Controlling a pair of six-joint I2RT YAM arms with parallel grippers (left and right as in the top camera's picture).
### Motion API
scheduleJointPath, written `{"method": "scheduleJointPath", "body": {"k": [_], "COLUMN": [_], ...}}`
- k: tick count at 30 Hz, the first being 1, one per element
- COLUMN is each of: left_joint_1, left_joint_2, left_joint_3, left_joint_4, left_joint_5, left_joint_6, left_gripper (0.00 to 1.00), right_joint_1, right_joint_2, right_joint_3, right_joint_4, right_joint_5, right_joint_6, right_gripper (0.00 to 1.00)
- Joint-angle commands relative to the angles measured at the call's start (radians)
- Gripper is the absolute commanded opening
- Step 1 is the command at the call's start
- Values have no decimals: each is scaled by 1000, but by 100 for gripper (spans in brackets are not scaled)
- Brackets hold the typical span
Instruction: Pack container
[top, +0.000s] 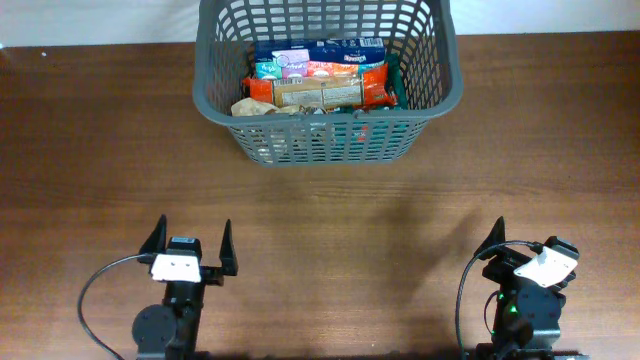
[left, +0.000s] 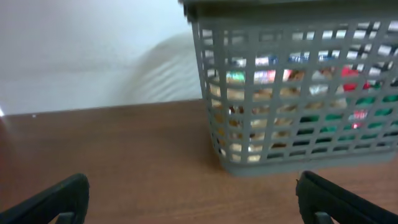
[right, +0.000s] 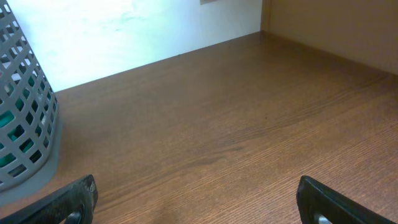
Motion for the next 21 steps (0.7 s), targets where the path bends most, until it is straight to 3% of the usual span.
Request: {"method": "scheduleJointPath", "body": {"k": [1,21], "left_joint_1": [-3,-3], "left_joint_2": [-12,-11], "left_joint_3": [-39,-43], "left_joint_4": [-3,-11], "left_joint_5": [14,11], "left_joint_6": [-6,-6], "left_gripper": [99,99], "right_joint_1": [5,5], "right_joint_2": [-10,-10], "right_joint_3": [-8,-8], "right_joint_4": [0,0], "right_joint_5": [16,16], "right_joint_6": [-3,-3], "right_gripper": [99,99]}}
